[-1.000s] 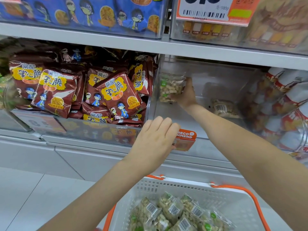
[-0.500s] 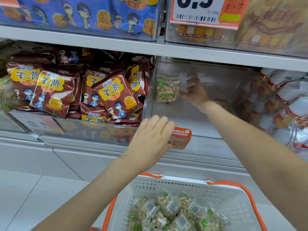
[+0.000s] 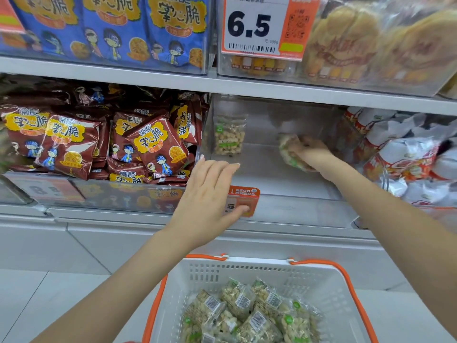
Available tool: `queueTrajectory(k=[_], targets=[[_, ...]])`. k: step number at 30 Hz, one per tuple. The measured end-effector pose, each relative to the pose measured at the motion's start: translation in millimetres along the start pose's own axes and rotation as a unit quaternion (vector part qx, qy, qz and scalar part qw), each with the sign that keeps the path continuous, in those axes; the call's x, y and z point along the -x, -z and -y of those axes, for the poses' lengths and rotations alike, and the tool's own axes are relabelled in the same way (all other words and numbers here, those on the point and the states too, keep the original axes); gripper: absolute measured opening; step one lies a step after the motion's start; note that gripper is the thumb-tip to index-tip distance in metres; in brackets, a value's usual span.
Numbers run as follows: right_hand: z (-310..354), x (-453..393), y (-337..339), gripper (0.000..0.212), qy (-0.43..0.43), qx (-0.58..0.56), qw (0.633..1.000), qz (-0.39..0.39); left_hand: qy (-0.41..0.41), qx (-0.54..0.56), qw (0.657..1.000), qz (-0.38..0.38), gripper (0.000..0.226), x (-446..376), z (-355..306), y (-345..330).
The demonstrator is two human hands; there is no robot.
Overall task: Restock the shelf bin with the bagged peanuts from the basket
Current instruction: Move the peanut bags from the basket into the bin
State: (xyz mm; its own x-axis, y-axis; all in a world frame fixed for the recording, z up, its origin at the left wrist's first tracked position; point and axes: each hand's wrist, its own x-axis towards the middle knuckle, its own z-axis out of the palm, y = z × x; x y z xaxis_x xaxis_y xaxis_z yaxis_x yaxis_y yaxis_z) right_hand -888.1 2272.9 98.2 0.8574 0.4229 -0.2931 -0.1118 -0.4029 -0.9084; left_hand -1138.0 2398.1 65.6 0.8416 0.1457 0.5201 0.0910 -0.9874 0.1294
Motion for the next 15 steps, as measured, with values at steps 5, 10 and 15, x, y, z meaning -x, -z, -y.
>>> queueTrajectory(k=[5, 10, 15], targets=[[18.2, 60.8, -6.3, 0.027, 0.023, -0.124, 0.982, 0.138, 0.167, 0.266, 0.947, -0.066, 0.067, -15.9, -9.6, 27.1], [24.7, 105.8, -30.9, 0.028, 0.066, -0.041, 0.959, 0.272, 0.279, 0.515, 0.811, -0.004, 0.053, -23.1, -16.1, 36.4], [19.9, 115.6, -48.9, 0.062, 0.097, -0.011, 0.949, 0.299, 0.281, 0.551, 0.785, -0.033, 0.006, -21.8, -10.3, 46.4]])
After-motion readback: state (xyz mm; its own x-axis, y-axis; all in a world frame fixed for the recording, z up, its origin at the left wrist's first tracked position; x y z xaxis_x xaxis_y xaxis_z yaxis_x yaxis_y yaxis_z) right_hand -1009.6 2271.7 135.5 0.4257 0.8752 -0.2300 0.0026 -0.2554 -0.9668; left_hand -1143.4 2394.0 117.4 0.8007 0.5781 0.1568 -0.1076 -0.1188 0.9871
